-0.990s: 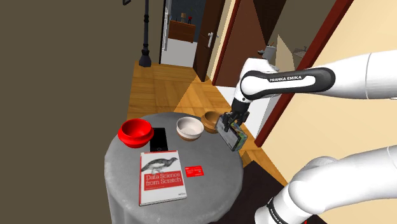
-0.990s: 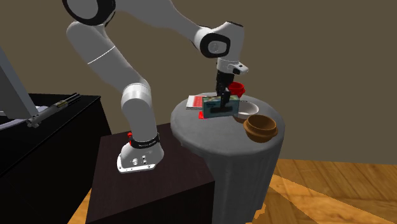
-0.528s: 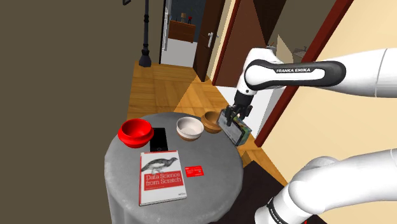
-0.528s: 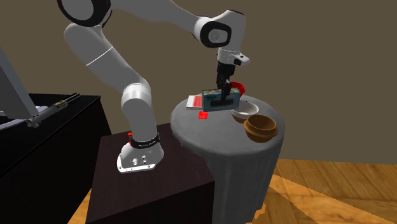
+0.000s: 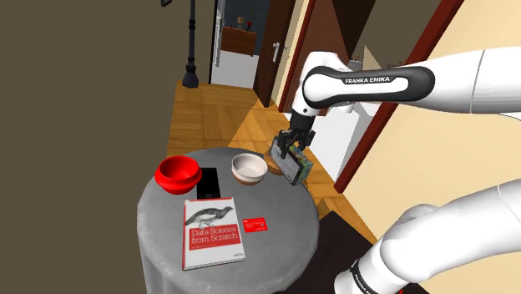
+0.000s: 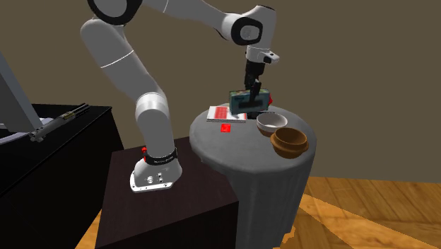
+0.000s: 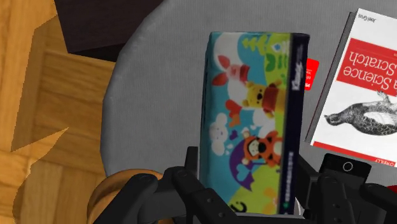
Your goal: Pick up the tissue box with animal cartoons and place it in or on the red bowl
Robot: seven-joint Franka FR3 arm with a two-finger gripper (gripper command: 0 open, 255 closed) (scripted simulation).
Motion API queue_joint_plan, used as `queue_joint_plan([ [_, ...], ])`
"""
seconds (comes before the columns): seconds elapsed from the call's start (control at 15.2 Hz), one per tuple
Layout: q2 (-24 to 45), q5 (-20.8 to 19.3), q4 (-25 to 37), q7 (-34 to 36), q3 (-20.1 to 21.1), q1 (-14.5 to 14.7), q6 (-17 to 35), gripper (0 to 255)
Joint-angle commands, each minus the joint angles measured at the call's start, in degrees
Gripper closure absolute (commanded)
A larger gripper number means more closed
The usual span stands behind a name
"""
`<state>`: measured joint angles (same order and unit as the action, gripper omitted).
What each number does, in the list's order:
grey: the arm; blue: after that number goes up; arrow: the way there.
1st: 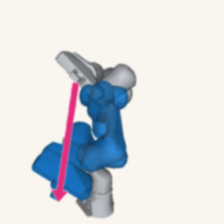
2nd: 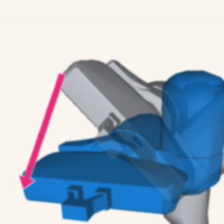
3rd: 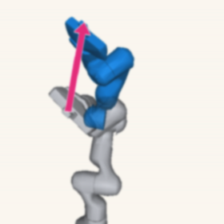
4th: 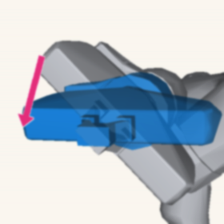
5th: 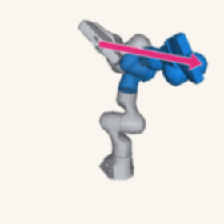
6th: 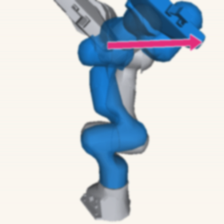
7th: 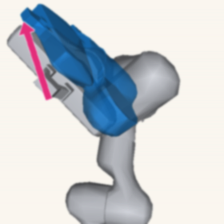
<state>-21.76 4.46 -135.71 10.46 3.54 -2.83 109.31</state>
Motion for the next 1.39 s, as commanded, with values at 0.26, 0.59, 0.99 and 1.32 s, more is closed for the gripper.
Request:
queue_joint_plan([
  [0.26, 9.25, 1.03, 9.48, 6.57, 4.39, 2.47, 0.23, 255],
  [0.59, 17.94, 0.35, 19.37, 12.12, 7.46, 4.42, -0.65, 255],
  [0.99, 29.44, -1.99, 33.76, 18.68, 10.16, 7.33, -3.38, 255],
  [1.32, 40.35, -4.77, 48.85, 23.66, 11.46, 10.75, -7.61, 255],
])
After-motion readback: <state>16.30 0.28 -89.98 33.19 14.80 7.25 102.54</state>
